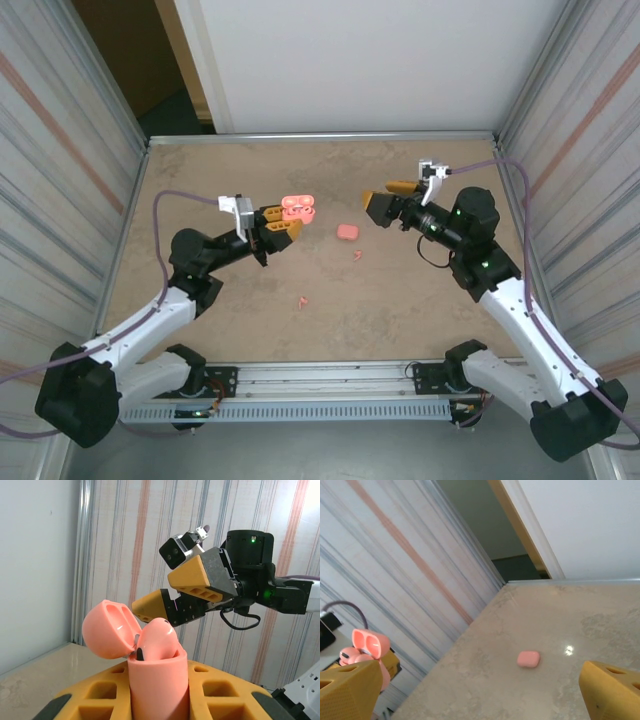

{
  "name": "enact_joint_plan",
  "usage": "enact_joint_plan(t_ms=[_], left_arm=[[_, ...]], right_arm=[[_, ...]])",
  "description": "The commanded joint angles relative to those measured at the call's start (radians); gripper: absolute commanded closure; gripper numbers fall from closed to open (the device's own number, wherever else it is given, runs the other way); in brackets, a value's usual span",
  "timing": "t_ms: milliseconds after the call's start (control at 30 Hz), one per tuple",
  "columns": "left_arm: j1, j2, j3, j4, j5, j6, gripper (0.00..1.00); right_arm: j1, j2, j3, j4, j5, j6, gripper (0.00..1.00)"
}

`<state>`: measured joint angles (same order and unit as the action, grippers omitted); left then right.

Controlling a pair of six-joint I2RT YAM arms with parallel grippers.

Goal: Insert the wireless bluetooth earbuds into the charging case

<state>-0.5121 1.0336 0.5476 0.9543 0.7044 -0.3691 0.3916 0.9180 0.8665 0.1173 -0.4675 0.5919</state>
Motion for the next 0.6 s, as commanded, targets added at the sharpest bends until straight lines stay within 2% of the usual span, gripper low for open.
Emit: enact_joint_plan(t_ms=[0, 300, 567], left_arm=[[-0.005, 0.009, 0.025, 0.083, -0.013, -0.024, 1.0], [-0.006, 0.05, 0.026, 0.171, -0.007, -0.072, 1.0], [-0.014, 0.081, 0.039, 0.2, 0.013, -0.089, 1.0]], right_arm=[[-0.014, 0.009, -0.017, 0.145, -0.061, 0.133, 0.01], [-0.005, 0.108, -0.03, 0.313, -0.176, 0.27, 0.01], [0.053, 0.175, 0.007, 0.347, -0.241, 0.278, 0.01]])
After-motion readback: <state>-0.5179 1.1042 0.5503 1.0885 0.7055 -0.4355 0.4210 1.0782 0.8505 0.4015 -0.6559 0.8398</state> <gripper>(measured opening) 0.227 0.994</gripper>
